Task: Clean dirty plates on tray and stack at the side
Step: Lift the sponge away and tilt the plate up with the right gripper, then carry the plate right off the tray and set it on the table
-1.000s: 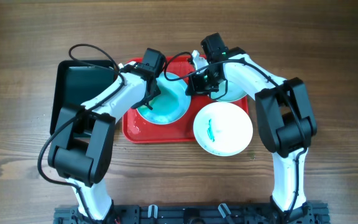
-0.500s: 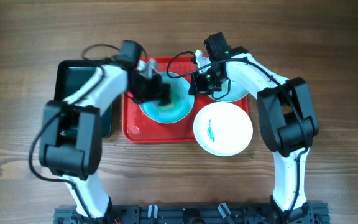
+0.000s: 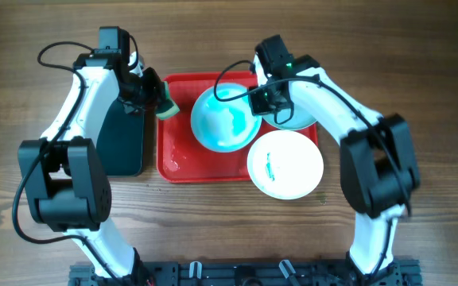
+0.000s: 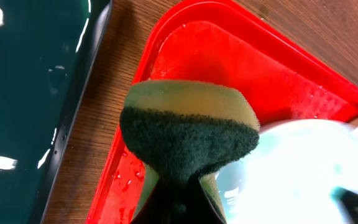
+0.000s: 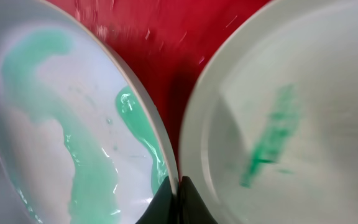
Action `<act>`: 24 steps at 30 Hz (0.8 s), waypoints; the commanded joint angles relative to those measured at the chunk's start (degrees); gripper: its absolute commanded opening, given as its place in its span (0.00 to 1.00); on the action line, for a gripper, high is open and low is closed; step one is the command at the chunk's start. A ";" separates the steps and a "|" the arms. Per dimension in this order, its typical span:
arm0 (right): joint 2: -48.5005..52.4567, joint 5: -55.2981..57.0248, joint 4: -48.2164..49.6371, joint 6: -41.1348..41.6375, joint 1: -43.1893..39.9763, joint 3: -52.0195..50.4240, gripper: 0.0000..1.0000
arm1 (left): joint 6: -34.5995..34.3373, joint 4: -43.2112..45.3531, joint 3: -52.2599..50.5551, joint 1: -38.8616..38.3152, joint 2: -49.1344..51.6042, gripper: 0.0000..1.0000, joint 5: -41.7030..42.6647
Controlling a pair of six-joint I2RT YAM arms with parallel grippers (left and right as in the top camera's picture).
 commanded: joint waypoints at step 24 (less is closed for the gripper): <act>-7.48 78.34 -2.21 4.57 30.82 0.92 0.04 | -2.27 3.19 0.50 -0.39 -1.40 0.04 -4.79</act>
